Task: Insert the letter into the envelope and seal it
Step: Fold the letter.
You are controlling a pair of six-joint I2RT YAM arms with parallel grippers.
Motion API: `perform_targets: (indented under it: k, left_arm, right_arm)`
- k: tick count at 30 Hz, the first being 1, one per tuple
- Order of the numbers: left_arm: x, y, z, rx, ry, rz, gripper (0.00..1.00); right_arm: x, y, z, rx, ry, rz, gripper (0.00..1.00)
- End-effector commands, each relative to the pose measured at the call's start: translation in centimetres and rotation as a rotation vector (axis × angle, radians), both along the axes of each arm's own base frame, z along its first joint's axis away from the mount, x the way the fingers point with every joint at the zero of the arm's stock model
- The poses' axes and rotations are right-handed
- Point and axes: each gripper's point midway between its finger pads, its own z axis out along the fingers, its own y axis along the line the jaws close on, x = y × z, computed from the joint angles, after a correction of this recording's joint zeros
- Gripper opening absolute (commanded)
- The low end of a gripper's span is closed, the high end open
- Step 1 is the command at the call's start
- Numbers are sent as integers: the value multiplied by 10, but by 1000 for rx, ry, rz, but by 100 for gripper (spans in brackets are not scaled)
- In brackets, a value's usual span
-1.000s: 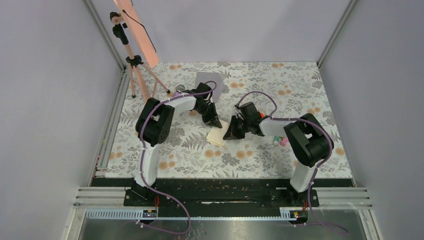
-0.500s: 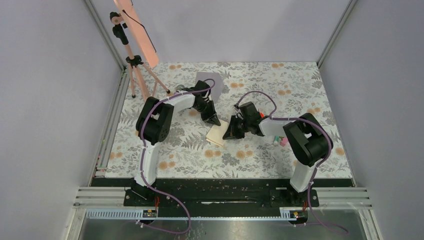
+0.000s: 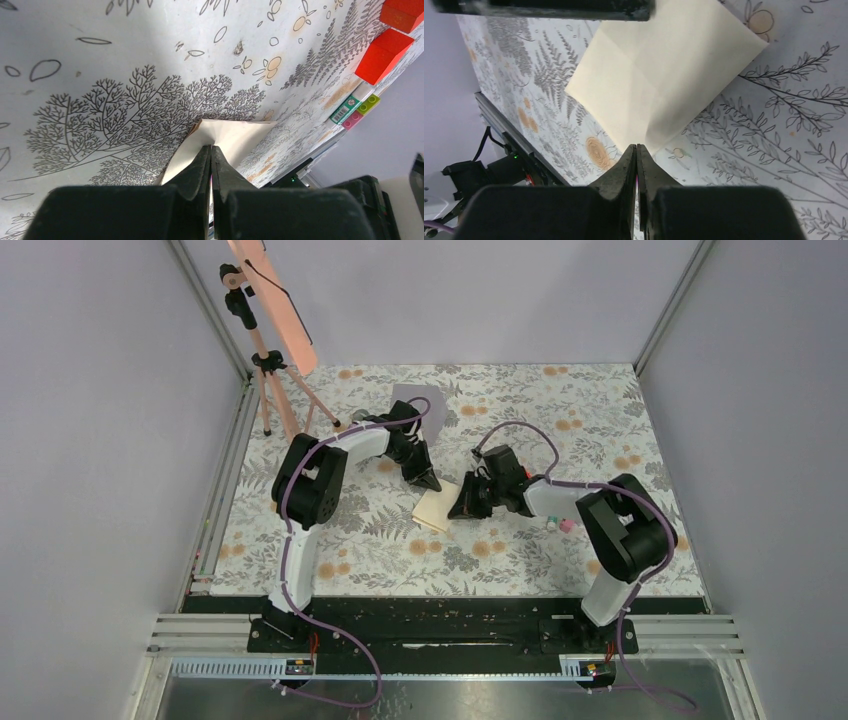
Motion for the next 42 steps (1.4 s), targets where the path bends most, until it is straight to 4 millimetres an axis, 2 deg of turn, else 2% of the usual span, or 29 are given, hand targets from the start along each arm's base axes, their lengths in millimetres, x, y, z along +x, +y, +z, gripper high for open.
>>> perform_targets:
  k: [1,3,5,7,8,12,13,15,19,27,29,34,37,40,42]
  left_arm:
    - [8,25,-31,114,-15,16,0]
    - [7,24,-31,109,-12,14,0]
    - [7,24,-32,107,-9,15,0]
    - [5,24,-32,107,-6,13,0]
    - [4,24,-31,107,-4,15,0]
    - [2,25,-32,105,-1,17,0]
    - [1,25,-32,105,1,16,0]
    - [0,25,-33,104,5,15,0]
    - [-1,25,-32,100,9,18,0]
    - [-3,25,-31,95,10,18,0]
    - [-4,25,-31,92,12,21,0]
    - [-5,24,-29,81,8,24,0]
    - [-5,23,-28,78,6,22,0]
    - [-5,24,-30,77,11,23,0]
    - [-5,23,-30,78,12,22,0]
  right_arm:
    - [-14,-9,-36,-82,74,17,5]
    - [-18,-14,-42,-126,113,21,4]
    - [-19,-17,-36,-130,100,1,5]
    - [-14,-18,-22,-117,74,-37,9]
    - [-13,-18,-15,-109,73,-64,14]
    - [-12,-19,-4,-49,136,-210,50]
    - [-12,-19,-4,-28,164,-249,54]
    - [-12,-17,-7,20,217,-303,56]
    - [-16,-14,-23,61,343,-378,50]
    - [-21,-9,-39,103,421,-377,20]
    - [-21,-10,-36,106,411,-377,16]
    - [-11,-16,-3,104,262,-361,12]
    - [-6,-12,9,115,213,-339,12]
    - [-6,0,8,131,228,-281,8]
    - [-9,6,-3,124,269,-255,3]
